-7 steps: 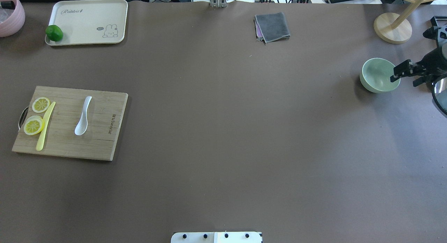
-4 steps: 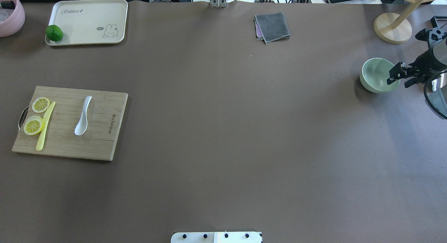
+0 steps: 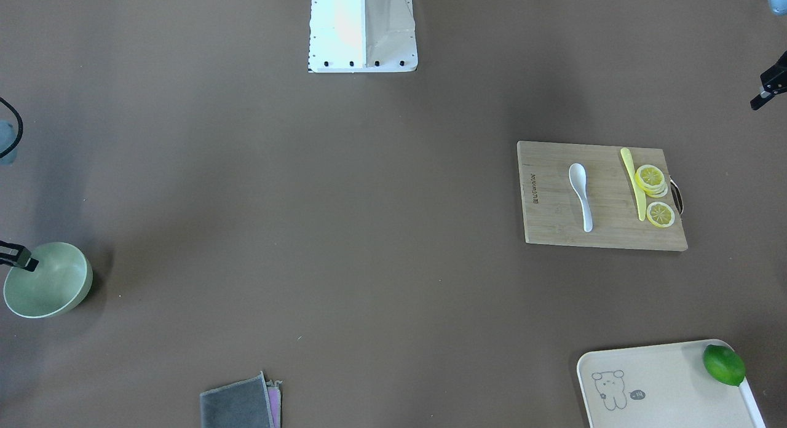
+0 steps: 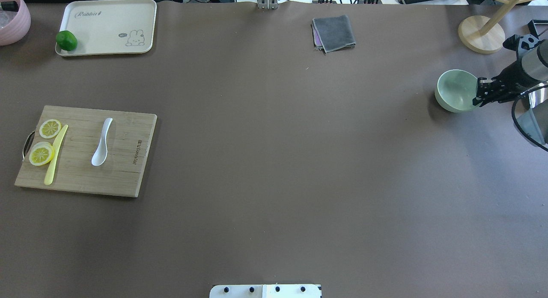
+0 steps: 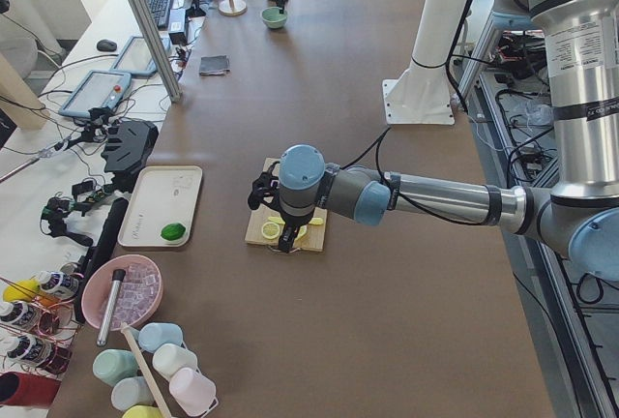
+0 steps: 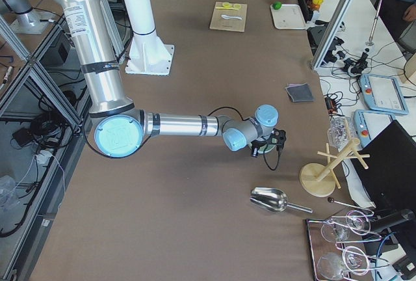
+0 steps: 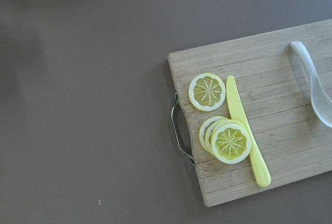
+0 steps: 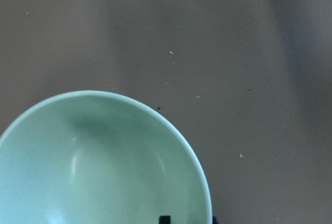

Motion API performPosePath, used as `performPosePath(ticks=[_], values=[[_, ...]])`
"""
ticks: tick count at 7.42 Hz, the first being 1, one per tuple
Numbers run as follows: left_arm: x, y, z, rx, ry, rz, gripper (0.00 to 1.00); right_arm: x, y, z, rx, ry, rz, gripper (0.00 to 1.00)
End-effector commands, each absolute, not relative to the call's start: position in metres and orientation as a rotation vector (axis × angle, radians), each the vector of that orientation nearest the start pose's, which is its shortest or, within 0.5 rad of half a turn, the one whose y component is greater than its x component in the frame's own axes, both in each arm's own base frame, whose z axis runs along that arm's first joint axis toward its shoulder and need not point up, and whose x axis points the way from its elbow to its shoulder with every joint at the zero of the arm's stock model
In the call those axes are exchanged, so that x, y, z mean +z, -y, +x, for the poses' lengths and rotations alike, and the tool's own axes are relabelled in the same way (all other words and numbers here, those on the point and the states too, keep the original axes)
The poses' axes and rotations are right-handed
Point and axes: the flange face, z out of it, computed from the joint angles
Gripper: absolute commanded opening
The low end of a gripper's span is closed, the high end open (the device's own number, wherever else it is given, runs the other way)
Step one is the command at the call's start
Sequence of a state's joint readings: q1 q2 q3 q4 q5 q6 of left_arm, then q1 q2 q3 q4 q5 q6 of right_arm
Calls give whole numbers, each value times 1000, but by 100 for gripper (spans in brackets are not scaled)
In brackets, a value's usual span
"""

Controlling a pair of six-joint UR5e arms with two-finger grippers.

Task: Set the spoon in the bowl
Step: 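Drag the green bowl to center with right gripper while left reaches for spoon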

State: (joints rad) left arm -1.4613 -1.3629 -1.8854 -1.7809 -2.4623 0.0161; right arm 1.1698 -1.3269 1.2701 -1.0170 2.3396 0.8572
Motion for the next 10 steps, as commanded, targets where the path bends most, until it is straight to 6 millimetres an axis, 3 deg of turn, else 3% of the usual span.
performPosePath(ticks=[1,2,3,4,5,6,7,8,9,10], values=[[565,421,-7,246,-902,242,98,528,594,-201,336,971,-60,0],[563,427,-5,198,-909,220,98,466,569,-241,363,1034,-87,0],[548,440,-1,126,-923,205,98,406,529,-290,412,1086,-150,0],[525,455,28,106,-942,176,97,359,483,-338,410,1096,-170,0],[491,474,65,63,-980,160,97,317,449,-387,413,1076,-164,0],[476,478,102,19,-1004,105,97,286,425,-435,413,1050,-159,0],[472,471,138,12,-1016,53,98,265,398,-479,387,1038,-139,0],[469,462,184,28,-969,96,98,255,377,-507,366,1023,-113,0],[467,458,222,-38,-949,54,97,253,371,-524,352,1016,-118,0],[465,464,249,-29,-937,48,89,253,373,-534,357,1005,-107,0]])
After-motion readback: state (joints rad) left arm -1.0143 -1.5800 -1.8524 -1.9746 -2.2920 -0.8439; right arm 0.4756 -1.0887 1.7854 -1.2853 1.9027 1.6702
